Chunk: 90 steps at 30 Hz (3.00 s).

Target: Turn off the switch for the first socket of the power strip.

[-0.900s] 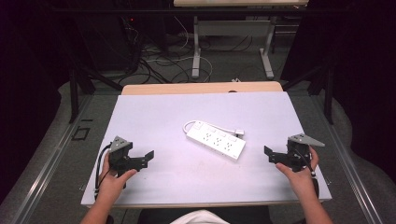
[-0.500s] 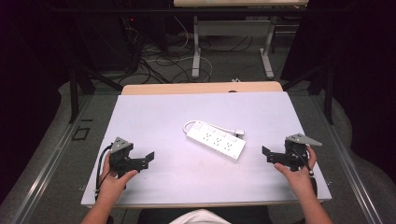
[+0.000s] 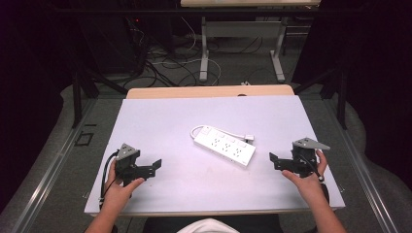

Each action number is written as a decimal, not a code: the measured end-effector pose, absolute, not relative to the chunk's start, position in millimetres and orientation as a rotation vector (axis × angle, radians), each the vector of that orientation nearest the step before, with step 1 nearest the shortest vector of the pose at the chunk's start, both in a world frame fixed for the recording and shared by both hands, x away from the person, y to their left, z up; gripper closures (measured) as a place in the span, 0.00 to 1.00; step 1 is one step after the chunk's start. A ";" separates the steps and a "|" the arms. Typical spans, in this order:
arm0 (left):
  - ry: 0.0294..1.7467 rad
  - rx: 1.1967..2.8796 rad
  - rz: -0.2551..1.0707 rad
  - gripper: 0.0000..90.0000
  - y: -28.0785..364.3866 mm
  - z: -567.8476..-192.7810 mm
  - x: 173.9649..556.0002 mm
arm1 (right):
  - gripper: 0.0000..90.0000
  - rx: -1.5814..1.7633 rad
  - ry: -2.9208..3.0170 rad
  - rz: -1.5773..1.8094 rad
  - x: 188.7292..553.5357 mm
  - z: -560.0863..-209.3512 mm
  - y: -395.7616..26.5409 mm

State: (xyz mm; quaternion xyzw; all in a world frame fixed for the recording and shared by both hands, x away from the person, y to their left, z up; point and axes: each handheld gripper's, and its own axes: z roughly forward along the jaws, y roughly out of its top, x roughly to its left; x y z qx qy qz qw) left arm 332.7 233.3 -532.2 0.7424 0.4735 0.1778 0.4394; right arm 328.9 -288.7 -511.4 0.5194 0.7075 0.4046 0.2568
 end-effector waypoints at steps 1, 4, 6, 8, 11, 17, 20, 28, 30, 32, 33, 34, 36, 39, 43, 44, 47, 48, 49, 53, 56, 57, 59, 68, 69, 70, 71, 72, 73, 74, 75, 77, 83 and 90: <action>1.176 1.844 0.442 0.04 233.3 -532.2 332.6 | 0.05 1.409 1.920 1.098 328.9 -511.4 -288.7; 1.178 1.845 0.440 0.04 233.4 -532.1 332.2 | 0.07 1.404 1.936 1.074 327.1 -507.8 -283.2; 1.177 1.845 0.440 0.04 233.4 -532.0 332.1 | 0.07 1.400 1.935 1.072 327.1 -506.9 -281.9; 1.177 1.845 0.441 0.04 233.2 -532.0 332.2 | 0.09 1.391 1.949 1.074 327.0 -504.6 -279.4; 1.178 1.845 0.439 0.05 232.9 -532.0 332.1 | 0.15 1.391 1.964 1.063 327.1 -500.6 -273.5; 1.177 1.846 0.440 0.05 232.9 -532.0 331.7 | 0.18 1.375 2.017 1.049 331.0 -497.1 -264.5; 1.178 1.847 0.438 0.05 233.0 -532.1 331.7 | 0.20 1.354 2.038 1.041 332.9 -495.1 -259.5; 1.176 1.849 0.439 0.06 233.0 -531.9 331.4 | 0.26 1.334 2.083 1.048 337.4 -491.7 -247.9; 1.177 1.848 0.438 0.06 233.0 -532.0 331.3 | 0.27 1.322 2.100 1.047 338.7 -490.9 -245.2; 1.177 1.848 0.438 0.06 233.0 -532.0 331.2 | 0.27 1.316 2.105 1.046 339.3 -490.7 -244.1; 1.177 1.848 0.438 0.06 233.0 -532.0 331.2 | 0.28 1.308 2.117 1.045 340.5 -489.4 -240.2; 1.177 1.848 0.438 0.06 233.1 -532.0 331.2 | 0.28 1.308 2.117 1.045 340.5 -489.4 -240.2; 1.178 1.849 0.438 0.06 233.2 -531.9 331.0 | 0.29 1.295 2.129 1.038 342.1 -486.7 -235.3; 1.179 1.849 0.439 0.06 233.2 -532.0 330.9 | 0.30 1.274 2.147 1.036 344.5 -484.1 -230.8; 1.179 1.849 0.439 0.07 233.3 -532.0 330.9 | 0.31 1.256 2.160 1.029 346.8 -481.5 -227.2; 1.179 1.849 0.440 0.07 233.4 -531.9 330.8 | 0.31 1.248 2.173 1.027 348.9 -479.7 -224.3; 1.178 1.845 0.441 0.07 233.5 -532.0 330.8 | 0.33 1.235 2.190 1.026 351.8 -477.4 -220.4; 1.178 1.845 0.441 0.07 233.5 -532.0 330.8 | 0.33 1.235 2.190 1.026 351.8 -477.4 -220.4; 1.178 1.844 0.441 0.07 233.6 -532.0 330.8 | 0.33 1.228 2.198 1.026 353.1 -475.5 -217.9; 1.180 1.846 0.439 0.07 233.9 -531.6 330.6 | 0.33 1.209 2.212 1.023 356.6 -472.2 -213.3; 1.178 1.848 0.440 0.07 234.0 -531.6 330.7 | 0.33 1.195 2.219 1.011 359.1 -469.7 -210.9; 1.179 1.847 0.438 0.07 233.9 -531.7 330.7 | 0.33 1.202 2.221 1.013 359.7 -468.8 -209.9; 1.178 1.845 0.439 0.07 233.9 -531.7 330.7 | 0.34 1.184 2.231 1.004 361.7 -467.0 -209.2; 1.180 1.840 0.441 0.07 233.7 -532.1 330.8 | 0.35 1.185 2.247 0.990 369.1 -462.5 -202.8; 1.178 1.833 0.445 0.07 233.5 -532.4 331.0 | 0.35 1.184 2.253 0.984 371.3 -461.7 -201.7; 1.178 1.834 0.445 0.07 233.6 -532.5 331.0 | 0.35 1.179 2.255 0.980 372.4 -461.5 -201.6; 1.179 1.834 0.445 0.07 233.6 -532.5 331.0 | 0.36 1.178 2.257 0.975 373.6 -461.3 -201.1; 1.179 1.834 0.445 0.07 233.6 -532.5 331.0 | 0.36 1.175 2.264 0.979 374.7 -460.9 -200.4; 1.179 1.833 0.444 0.07 233.5 -532.5 331.0 | 0.36 1.175 2.264 0.979 374.7 -460.9 -200.4; 1.179 1.834 0.444 0.07 233.5 -532.5 331.1 | 0.36 1.178 2.269 0.969 376.7 -459.6 -199.3; 1.180 1.834 0.444 0.07 233.5 -532.5 331.0 | 0.36 1.179 2.265 0.971 377.9 -459.4 -198.6; 1.180 1.834 0.444 0.07 233.5 -532.5 331.0 | 0.36 1.173 2.272 0.965 380.2 -458.6 -197.8; 1.180 1.834 0.446 0.07 233.7 -532.6 331.3 | 0.36 1.163 2.285 0.948 385.5 -455.9 -194.8; 1.178 1.843 0.439 0.08 234.4 -532.0 331.2 | 0.36 1.148 2.313 0.925 393.8 -456.7 -188.0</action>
